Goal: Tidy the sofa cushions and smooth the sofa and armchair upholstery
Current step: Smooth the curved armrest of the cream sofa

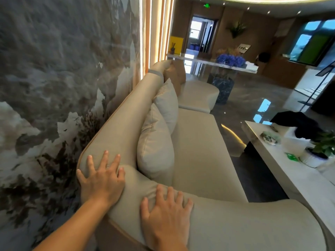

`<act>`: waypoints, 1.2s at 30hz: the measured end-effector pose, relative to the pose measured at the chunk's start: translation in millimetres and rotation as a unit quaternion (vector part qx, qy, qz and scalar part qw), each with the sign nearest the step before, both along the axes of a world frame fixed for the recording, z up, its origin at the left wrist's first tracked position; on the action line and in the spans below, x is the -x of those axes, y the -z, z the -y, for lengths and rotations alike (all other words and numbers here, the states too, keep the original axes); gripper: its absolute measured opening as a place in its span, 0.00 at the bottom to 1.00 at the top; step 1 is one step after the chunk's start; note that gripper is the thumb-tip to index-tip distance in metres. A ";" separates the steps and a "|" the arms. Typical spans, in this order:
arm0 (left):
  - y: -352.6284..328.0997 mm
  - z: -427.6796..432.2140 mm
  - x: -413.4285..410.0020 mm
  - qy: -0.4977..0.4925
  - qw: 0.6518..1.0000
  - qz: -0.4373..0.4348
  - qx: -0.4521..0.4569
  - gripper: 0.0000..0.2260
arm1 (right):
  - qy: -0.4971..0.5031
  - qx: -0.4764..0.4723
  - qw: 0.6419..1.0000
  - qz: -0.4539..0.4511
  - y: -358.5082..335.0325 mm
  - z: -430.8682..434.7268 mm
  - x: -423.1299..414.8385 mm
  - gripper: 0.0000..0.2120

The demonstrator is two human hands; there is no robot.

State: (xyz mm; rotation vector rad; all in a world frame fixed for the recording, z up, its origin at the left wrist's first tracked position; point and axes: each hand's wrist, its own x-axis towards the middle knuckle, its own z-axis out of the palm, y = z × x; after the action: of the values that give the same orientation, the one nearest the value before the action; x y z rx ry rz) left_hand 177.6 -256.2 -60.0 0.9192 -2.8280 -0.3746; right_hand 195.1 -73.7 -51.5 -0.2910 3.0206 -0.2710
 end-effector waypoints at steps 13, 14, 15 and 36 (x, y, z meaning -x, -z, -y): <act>-5.0 56.4 62.6 0.020 1.000 -0.019 -0.003 0.25 | 0.000 0.008 1.000 -0.001 0.1 56.1 57.8 0.37; -7.9 56.9 64.5 0.046 0.998 -0.030 0.013 0.25 | -0.006 0.014 1.000 0.002 -0.3 58.3 60.4 0.38; -9.9 57.2 65.7 0.105 0.993 -0.041 0.043 0.25 | -0.021 0.020 1.000 0.007 -1.9 57.5 64.0 0.38; -12.7 23.6 29.8 0.258 0.962 0.045 0.075 0.41 | -0.074 0.037 0.996 0.011 -8.1 -60.2 57.9 0.43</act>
State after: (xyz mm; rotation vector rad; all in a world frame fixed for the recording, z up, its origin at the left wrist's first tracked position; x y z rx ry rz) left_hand 147.8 -279.8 -47.3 0.1594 -3.0982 -0.1677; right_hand 137.2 -13.5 -43.3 -0.5124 2.9516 -0.3714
